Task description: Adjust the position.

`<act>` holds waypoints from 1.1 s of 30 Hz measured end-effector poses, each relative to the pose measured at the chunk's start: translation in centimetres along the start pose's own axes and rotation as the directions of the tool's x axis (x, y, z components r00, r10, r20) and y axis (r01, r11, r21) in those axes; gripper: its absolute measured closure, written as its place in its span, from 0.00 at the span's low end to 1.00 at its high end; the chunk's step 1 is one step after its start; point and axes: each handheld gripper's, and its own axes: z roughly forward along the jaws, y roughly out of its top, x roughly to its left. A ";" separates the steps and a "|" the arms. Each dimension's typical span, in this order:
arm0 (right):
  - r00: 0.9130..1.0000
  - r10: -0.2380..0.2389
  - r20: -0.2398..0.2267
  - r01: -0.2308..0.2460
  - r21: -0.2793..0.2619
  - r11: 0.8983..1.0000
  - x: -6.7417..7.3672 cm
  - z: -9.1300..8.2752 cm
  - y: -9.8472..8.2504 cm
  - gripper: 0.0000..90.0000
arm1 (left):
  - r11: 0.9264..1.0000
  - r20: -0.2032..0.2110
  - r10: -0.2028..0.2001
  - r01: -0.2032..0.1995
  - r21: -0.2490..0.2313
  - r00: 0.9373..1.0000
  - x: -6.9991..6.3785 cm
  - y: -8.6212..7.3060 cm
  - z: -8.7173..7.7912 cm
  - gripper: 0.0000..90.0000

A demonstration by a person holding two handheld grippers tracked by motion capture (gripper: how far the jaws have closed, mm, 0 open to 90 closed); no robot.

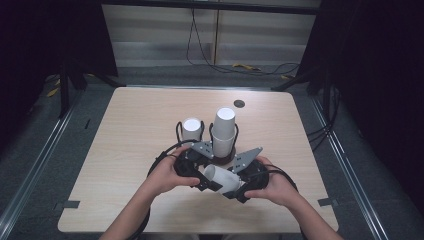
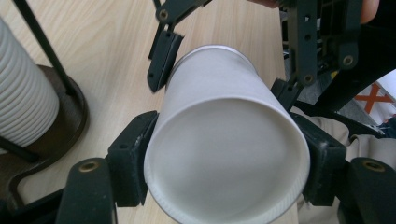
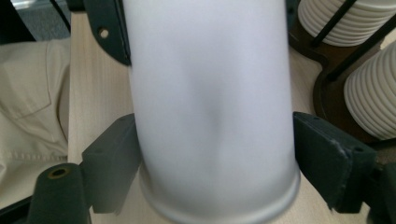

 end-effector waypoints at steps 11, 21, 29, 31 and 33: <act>0.999 0.045 0.022 -0.042 -0.112 0.993 -0.2 -0.8 -1.0 0.19 | 1.000 -0.008 -0.018 0.018 -0.022 1.000 0.2 -0.6 -0.3 0.35; 0.998 0.062 0.033 -0.056 -0.158 0.986 -0.2 -1.2 -1.5 0.19 | 0.999 -0.010 -0.024 0.023 -0.027 1.000 0.5 -0.7 -0.8 0.35; 0.996 0.087 0.033 -0.079 -0.202 0.976 -0.2 -1.7 -2.1 0.19 | 0.998 -0.017 -0.032 0.031 -0.045 0.999 0.6 -1.2 -1.1 0.35; 0.996 0.086 0.030 -0.078 -0.199 0.977 -0.2 -1.6 -2.2 0.19 | 0.999 -0.016 -0.029 0.028 -0.034 0.999 0.6 -1.2 -1.1 0.35; 0.996 0.080 0.029 -0.073 -0.198 0.977 -0.2 -1.5 -2.1 0.19 | 0.998 -0.014 -0.036 0.035 -0.048 0.999 0.7 -1.2 -1.0 0.35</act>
